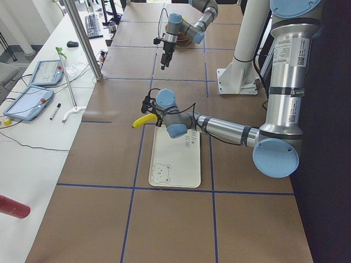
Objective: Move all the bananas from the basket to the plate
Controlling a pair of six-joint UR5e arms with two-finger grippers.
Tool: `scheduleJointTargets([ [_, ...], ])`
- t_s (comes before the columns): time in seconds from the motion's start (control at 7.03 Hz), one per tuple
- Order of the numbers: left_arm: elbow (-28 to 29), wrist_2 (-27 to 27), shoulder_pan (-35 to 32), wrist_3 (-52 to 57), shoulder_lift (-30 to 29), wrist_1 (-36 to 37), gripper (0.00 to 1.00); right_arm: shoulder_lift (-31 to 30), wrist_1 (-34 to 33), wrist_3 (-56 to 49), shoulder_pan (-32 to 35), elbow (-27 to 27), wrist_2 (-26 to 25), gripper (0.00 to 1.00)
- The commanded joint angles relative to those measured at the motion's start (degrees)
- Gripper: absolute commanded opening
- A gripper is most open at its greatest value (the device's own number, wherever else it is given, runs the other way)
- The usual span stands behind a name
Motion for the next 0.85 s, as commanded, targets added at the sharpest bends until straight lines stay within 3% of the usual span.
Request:
scheduleJointTargets([
  [0.0, -0.16, 0.14, 0.30, 0.37, 5.93, 0.38, 0.10, -0.26, -8.82, -4.25, 2.42, 2.82, 3.95, 1.00],
  [0.14, -0.16, 0.22, 0.74, 0.72, 8.39, 0.46, 0.10, -0.34, -11.56, -6.09, 3.04, 3.35, 4.05, 1.00],
  [0.71, 1.24, 4.70, 0.48, 13.96, 15.18, 1.34, 0.12, -1.14, -11.50, -6.46, 3.22, 3.53, 3.88, 1.00],
])
